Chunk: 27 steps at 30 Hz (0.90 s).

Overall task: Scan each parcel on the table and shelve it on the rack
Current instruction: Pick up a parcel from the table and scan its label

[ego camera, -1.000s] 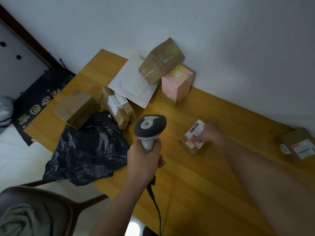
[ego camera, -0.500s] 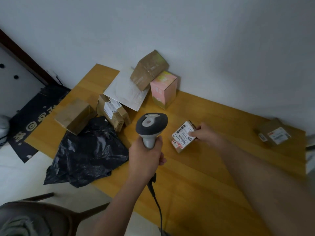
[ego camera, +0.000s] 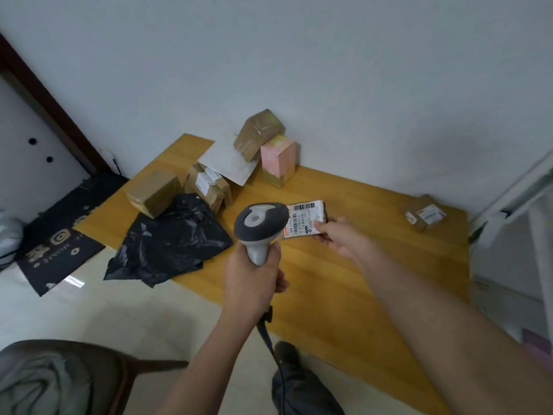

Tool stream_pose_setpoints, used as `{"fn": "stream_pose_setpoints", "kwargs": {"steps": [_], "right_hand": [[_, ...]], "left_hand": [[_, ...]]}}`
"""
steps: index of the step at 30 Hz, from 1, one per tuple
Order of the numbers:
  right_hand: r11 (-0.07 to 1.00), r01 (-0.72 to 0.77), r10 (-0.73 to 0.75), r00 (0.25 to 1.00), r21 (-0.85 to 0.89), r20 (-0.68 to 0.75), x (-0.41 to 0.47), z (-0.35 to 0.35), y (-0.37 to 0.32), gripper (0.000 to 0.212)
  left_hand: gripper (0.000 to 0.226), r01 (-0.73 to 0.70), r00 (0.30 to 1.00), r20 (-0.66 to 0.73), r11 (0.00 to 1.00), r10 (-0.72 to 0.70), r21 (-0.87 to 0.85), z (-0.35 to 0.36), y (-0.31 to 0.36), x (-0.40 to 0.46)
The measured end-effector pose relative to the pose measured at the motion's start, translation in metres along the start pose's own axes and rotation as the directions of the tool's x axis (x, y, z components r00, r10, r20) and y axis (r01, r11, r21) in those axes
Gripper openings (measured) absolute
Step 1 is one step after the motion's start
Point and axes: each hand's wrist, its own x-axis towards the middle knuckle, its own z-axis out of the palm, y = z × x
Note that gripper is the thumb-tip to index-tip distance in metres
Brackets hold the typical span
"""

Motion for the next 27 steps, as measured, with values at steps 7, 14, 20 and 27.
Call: {"fn": "stream_pose_setpoints", "kwargs": {"steps": [7, 14, 20, 27], "right_hand": [[0.996, 0.093, -0.093, 0.995, -0.012, 0.043, -0.082, -0.004, 0.020, 0.021], [0.986, 0.163, -0.165, 0.985, 0.037, 0.049, -0.121, -0.004, 0.016, 0.021], [0.984, 0.177, -0.179, 0.982, 0.028, 0.060, -0.130, -0.010, 0.013, 0.026], [0.984, 0.177, -0.178, 0.982, 0.029, 0.056, -0.134, -0.036, 0.012, 0.039]], "left_hand": [[0.022, 0.008, 1.000, -0.002, 1.000, -0.008, -0.004, -0.014, -0.008, -0.090], [0.026, -0.048, 0.998, -0.026, 0.999, 0.048, 0.006, -0.004, 0.007, -0.131], [0.029, -0.044, 0.994, -0.095, 0.999, 0.046, 0.017, 0.015, 0.024, -0.144], [0.029, -0.029, 0.996, -0.082, 0.996, 0.037, 0.088, 0.045, 0.032, -0.160]]}}
